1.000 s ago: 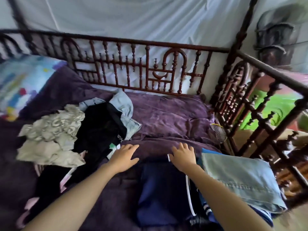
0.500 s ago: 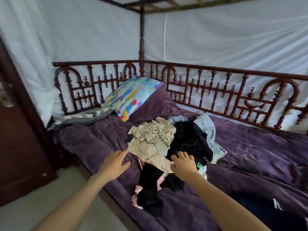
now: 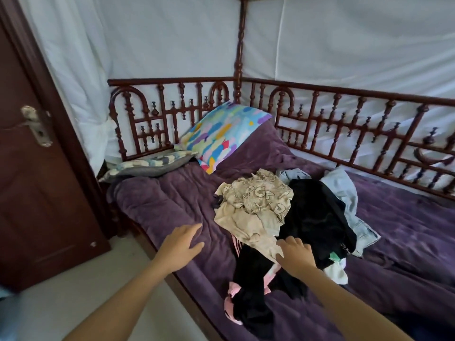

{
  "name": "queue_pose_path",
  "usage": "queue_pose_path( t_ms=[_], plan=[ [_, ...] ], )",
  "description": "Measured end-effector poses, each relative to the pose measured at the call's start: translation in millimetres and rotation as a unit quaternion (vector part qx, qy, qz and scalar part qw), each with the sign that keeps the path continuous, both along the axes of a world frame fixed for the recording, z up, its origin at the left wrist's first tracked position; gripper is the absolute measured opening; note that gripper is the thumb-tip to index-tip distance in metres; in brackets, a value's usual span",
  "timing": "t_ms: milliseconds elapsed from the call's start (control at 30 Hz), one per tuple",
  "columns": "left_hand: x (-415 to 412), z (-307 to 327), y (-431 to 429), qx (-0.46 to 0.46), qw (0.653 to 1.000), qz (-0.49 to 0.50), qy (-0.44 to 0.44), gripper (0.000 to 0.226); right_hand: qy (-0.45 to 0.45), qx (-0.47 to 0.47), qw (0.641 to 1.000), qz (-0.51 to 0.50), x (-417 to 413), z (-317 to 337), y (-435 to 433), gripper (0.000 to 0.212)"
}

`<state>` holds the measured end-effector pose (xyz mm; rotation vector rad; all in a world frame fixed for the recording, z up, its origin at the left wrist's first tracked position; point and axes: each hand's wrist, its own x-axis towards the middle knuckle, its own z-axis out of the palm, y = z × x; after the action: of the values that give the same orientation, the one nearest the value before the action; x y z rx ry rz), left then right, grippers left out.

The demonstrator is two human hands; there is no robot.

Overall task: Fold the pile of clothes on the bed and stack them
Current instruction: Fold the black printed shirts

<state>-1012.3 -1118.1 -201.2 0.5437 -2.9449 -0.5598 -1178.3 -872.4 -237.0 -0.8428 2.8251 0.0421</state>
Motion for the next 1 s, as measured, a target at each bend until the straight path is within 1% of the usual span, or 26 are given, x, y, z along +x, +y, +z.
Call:
queue_pose_path(
  t_ms=[133,200,300,400,533,600,767,800,867,900,967,1000],
  plan=[
    [-49.4,7.3,-23.2,-0.017,1.0,-0.016,-0.012,0.055,-0.045,-0.073,0.993,-0.087,-51.0,-10.0,-9.6,0.043],
    [-76.4,8.3,-32.1,-0.019,0.999,-0.027,-0.02,0.055,-0.062,-0.093,0.987,-0.116,-75.3,-18.6,-14.9,0.042],
    [-116.4,1.3,-37.2,-0.006,0.999,-0.032,-0.035,0.054,-0.093,-0.099,0.979,-0.153,-104.9,-36.9,-16.6,0.041],
    [-150.0,-18.7,-32.7,0.011,0.998,-0.042,-0.049,0.053,-0.125,-0.094,0.968,-0.196,-128.9,-60.5,-11.1,0.041],
    [-175.6,-51.8,-18.5,0.038,0.99,-0.081,-0.11,0.055,-0.15,-0.093,0.95,-0.259,-151.0,-87.4,6.1,0.037],
    [-188.8,-60.9,-17.7,0.044,0.986,-0.091,-0.136,0.052,-0.162,-0.089,0.942,-0.28,-163.7,-96.9,15.0,0.04],
    [-232.0,-71.3,-14.1,0.054,0.978,-0.119,-0.162,0.046,-0.178,-0.102,0.922,-0.329,-199.3,-121.0,31.7,0.053],
    [-240.2,-71.7,-12.3,0.063,0.976,-0.122,-0.168,0.047,-0.181,-0.104,0.921,-0.329,-206.2,-125.4,32.4,0.056],
    [-255.2,-75.5,-10.8,0.085,0.974,-0.117,-0.176,0.064,-0.191,-0.107,0.92,-0.325,-221.1,-134.9,32.4,0.063],
    [-262.2,-80.6,-12.0,0.092,0.974,-0.111,-0.177,0.065,-0.193,-0.106,0.921,-0.321,-228.7,-139.5,31.5,0.067],
    [-274.2,-90.8,-14.1,0.111,0.974,-0.102,-0.169,0.051,-0.193,-0.105,0.922,-0.318,-243.9,-148.1,28.4,0.073],
    [-278.7,-94.8,-14.6,0.122,0.974,-0.098,-0.166,0.049,-0.197,-0.111,0.919,-0.324,-250.9,-152.7,26.4,0.076]
  ],
)
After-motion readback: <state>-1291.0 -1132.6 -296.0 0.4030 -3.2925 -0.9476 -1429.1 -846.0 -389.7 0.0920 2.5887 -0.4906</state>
